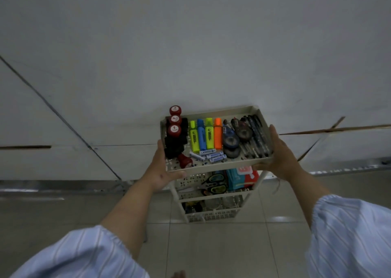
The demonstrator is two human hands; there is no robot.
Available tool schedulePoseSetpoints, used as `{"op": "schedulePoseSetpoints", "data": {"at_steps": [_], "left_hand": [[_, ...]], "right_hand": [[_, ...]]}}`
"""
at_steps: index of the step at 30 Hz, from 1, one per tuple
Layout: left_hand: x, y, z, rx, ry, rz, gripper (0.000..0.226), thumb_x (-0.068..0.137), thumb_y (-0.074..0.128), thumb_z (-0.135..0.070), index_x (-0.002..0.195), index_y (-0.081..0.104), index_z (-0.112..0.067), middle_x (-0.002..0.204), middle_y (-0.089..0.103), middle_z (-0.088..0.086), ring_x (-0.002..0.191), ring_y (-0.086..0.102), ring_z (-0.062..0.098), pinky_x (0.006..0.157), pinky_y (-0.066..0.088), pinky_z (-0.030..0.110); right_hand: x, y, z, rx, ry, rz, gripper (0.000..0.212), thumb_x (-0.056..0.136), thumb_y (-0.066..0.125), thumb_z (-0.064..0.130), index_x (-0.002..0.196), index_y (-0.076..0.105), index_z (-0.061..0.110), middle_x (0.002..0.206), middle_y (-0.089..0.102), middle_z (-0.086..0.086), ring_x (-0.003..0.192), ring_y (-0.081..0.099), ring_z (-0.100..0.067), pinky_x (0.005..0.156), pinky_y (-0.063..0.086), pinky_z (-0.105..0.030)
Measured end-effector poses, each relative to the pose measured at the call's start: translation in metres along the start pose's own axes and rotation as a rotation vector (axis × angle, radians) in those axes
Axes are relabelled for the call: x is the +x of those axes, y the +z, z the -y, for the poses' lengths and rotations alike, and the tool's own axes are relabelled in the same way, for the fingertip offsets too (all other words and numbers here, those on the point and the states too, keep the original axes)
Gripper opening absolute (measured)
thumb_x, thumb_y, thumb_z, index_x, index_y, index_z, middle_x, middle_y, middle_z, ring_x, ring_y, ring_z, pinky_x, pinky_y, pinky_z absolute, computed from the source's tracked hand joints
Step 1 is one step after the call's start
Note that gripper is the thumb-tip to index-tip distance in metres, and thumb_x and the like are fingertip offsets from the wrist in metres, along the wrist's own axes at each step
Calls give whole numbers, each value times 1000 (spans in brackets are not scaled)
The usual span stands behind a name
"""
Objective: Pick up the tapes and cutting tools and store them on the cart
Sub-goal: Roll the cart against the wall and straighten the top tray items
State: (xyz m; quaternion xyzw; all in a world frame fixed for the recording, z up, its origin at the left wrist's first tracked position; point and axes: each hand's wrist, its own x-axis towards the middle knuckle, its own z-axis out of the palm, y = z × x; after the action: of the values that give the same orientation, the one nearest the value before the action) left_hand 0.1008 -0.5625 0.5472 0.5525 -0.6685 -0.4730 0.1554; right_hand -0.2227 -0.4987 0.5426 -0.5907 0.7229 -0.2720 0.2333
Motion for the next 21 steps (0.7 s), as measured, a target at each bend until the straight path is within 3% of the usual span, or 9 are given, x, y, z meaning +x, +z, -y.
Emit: {"op": "schedulePoseSetpoints", "data": {"at_steps": [3,6,8,11,13,18,21], "left_hand": [[8,-4,-4,41,22,25,121,71,77,-21,142,-21,-18,153,4,-7,139,8,8,113,14,27],[15,-8,-7,51,29,81,127,64,81,-26,144,-18,-22,155,7,-6,142,13,12,116,18,32],[18,-9,-11,61,7,117,128,64,81,-26,143,-19,-22,157,4,-2,144,12,16,117,19,34],[25,-15,-17,66,23,138,120,69,78,-11,144,-16,-19,146,13,-12,135,15,4,104,24,18],[28,-17,-17,68,27,147,121,69,78,-9,144,-16,-18,149,15,-9,137,17,7,99,25,16],[20,-11,-6,48,12,87,125,68,79,-11,143,-20,-17,158,3,2,144,11,17,111,19,25],[19,-11,2,56,-4,45,128,67,80,-17,142,-23,-19,158,-1,4,145,8,18,115,16,31]], "right_hand": [[-4,4,-3,33,45,-7,138,43,89,41,146,1,16,133,50,-14,120,50,-30,97,45,-49],[-7,8,-21,60,106,-21,137,37,82,62,144,3,29,130,52,-7,119,50,-30,92,49,-54],[-13,11,-21,71,129,-33,135,38,82,59,143,2,34,128,53,-5,119,50,-28,92,49,-54],[-19,18,-22,88,156,-60,133,40,84,56,144,4,33,125,54,-6,117,52,-26,90,51,-52],[-21,20,-23,79,152,-71,132,41,85,57,143,7,28,124,54,-6,116,52,-26,89,51,-50],[-14,11,-10,16,121,-58,141,40,85,54,145,-3,27,133,48,-14,123,45,-33,96,45,-54],[-6,9,-1,-6,112,-21,141,44,88,39,145,-9,18,135,43,-23,125,42,-38,99,42,-54]]}}
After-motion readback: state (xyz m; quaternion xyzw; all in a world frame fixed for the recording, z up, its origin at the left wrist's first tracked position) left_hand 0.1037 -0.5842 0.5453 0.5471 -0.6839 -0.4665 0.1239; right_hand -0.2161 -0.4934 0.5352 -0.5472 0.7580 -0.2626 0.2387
